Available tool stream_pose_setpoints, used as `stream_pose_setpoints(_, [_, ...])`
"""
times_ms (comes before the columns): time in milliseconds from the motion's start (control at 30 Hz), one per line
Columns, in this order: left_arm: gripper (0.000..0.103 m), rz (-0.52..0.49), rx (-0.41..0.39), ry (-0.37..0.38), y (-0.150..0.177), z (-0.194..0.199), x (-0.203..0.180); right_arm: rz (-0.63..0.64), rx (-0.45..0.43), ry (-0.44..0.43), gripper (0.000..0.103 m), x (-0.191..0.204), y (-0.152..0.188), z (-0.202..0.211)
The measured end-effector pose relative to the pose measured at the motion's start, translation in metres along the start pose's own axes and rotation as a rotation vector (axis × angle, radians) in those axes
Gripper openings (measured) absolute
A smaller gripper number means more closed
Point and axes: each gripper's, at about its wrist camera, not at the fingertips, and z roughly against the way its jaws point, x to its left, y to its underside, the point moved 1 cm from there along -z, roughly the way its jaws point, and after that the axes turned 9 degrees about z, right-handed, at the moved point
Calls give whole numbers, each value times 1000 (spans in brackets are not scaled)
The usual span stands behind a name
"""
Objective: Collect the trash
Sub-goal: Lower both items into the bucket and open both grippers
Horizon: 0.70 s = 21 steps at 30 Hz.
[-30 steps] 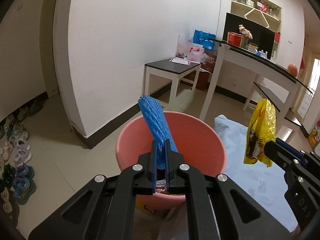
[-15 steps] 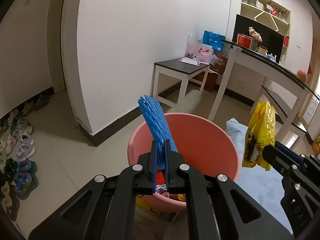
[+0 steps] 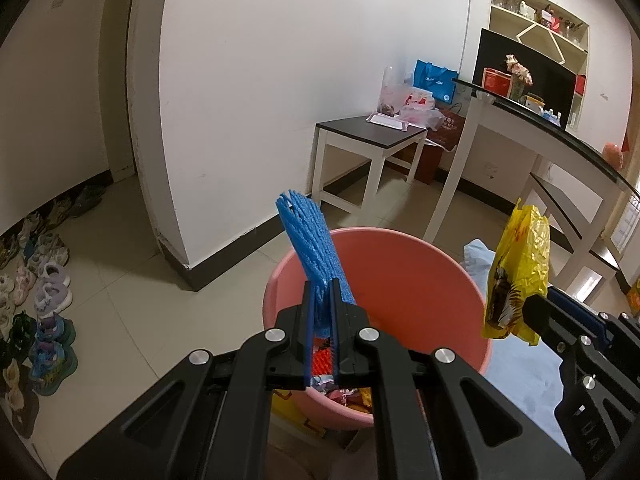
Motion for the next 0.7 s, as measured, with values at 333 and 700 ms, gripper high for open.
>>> stream_pose_setpoints(333, [6,-9,16,-26,0,-17,-1,7,22,3,12,2,0,-20])
stream_pose_setpoints(700, [6,-27,56,-59,2,-45,0,0,56,7,12,-3,4,-44])
